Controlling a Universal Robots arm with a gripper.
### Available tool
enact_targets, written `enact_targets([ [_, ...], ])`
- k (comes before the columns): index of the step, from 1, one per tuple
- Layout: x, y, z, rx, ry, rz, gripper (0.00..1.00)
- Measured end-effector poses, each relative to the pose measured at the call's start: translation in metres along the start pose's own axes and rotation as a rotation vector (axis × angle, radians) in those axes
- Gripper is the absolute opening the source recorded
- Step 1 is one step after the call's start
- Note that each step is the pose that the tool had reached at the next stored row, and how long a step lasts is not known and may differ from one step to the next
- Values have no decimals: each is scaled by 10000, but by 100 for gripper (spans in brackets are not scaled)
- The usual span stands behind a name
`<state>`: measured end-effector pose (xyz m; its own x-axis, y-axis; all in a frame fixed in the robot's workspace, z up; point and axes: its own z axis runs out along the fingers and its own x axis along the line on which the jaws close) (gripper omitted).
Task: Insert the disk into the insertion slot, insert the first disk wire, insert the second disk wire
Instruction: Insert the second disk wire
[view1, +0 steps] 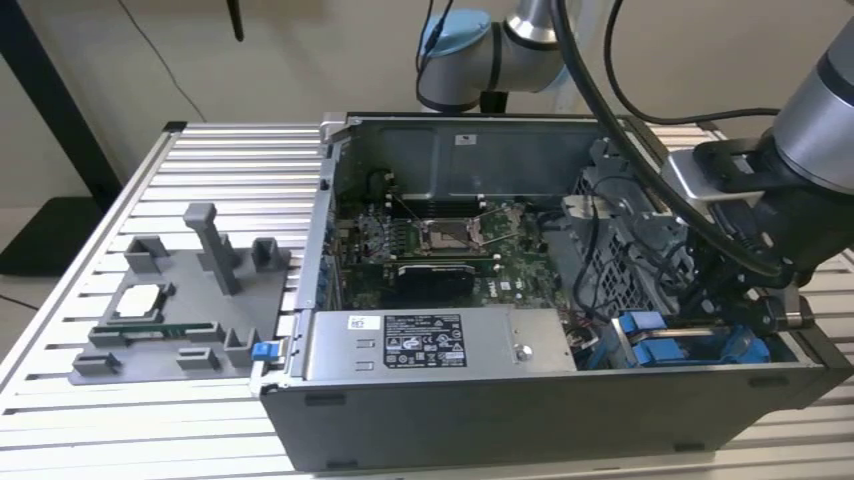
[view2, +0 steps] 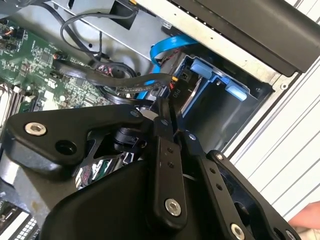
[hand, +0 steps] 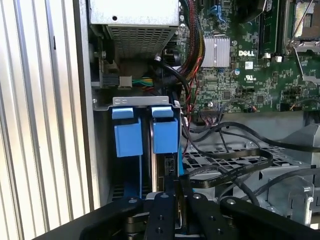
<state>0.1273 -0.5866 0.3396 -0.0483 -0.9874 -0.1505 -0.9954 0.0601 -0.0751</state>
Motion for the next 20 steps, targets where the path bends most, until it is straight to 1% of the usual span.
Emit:
enact_targets([
  [5,5,3,38,2,12,-1,0],
  [8,9,4,61,5,3,-1,0],
  [9,10,6,66,4,-3,0,100],
  [10,10,6,81,5,-29,1,100],
  [11,13,7,89,5,-25,0,100],
  [13,11,7,76,3,-3,-1,100],
  [14,8,6,54,-2,-2,0,100],
  [16,-3,1,-14,-9,-1,4,100],
  [20,-28,-12,-174,-31,2,8,100],
])
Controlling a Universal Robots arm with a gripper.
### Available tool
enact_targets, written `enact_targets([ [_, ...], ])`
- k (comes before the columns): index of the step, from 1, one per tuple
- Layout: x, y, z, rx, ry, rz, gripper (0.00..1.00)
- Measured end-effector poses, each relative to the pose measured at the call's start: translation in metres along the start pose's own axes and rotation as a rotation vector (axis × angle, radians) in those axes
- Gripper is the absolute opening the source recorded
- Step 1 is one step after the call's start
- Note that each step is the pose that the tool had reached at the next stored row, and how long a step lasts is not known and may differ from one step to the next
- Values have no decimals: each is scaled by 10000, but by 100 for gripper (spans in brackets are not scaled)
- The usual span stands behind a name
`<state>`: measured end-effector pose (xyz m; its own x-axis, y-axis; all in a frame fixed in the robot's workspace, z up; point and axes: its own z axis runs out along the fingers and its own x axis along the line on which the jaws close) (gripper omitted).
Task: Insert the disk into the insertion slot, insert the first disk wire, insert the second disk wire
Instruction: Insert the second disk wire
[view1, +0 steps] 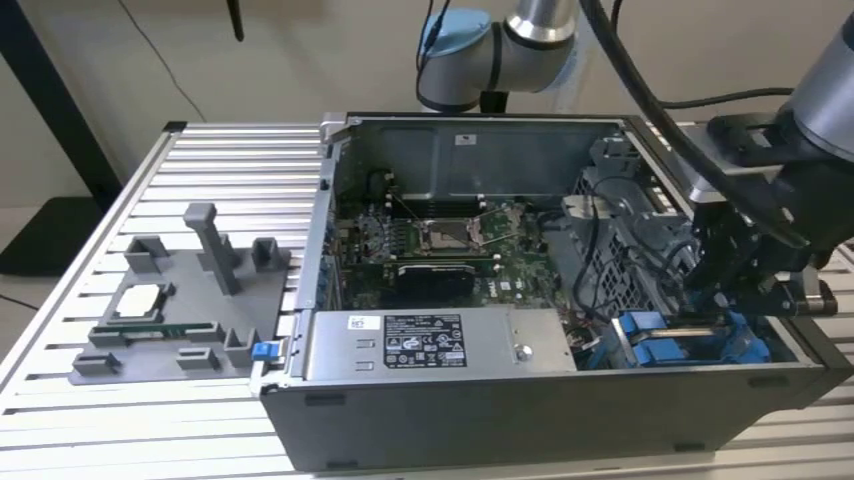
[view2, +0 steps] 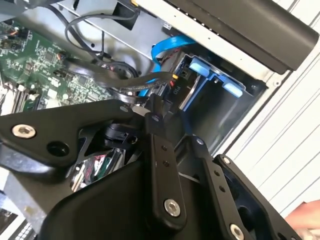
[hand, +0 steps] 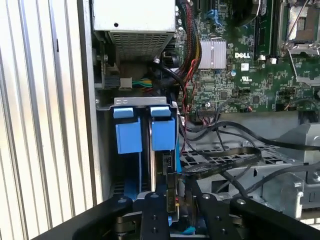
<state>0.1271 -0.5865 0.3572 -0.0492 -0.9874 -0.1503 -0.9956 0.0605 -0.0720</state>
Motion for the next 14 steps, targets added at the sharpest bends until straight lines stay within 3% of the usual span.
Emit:
enact_targets([
  [13,-86,-41,-560,-82,5,19,100],
  [14,-88,-42,-578,-90,5,20,100],
])
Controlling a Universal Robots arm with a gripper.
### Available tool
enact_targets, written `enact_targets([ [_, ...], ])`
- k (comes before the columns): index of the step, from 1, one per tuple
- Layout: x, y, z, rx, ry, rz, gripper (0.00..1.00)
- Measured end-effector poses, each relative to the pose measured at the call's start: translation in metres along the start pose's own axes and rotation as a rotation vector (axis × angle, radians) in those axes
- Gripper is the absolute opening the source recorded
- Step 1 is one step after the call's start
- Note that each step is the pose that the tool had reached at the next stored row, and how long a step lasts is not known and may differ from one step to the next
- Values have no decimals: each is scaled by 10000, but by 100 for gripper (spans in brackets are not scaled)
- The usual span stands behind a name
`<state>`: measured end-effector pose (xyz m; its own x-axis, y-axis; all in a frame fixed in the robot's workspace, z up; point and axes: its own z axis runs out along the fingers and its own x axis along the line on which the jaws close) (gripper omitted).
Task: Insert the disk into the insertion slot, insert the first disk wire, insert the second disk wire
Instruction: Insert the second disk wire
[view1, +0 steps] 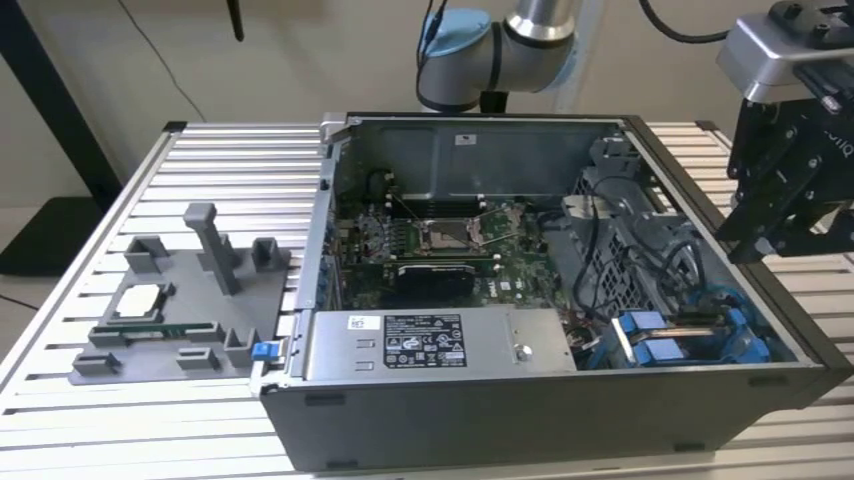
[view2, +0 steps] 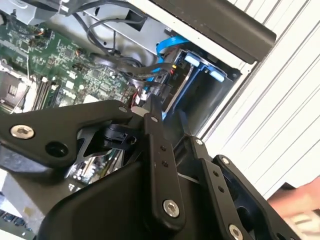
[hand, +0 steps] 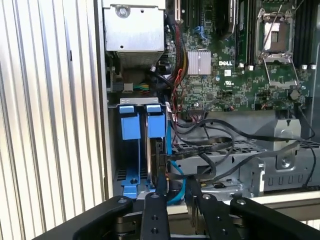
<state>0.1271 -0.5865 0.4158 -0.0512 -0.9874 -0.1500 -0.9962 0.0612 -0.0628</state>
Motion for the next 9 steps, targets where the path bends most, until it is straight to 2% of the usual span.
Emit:
enact_targets([
  [9,0,0,0,-2,0,1,100],
])
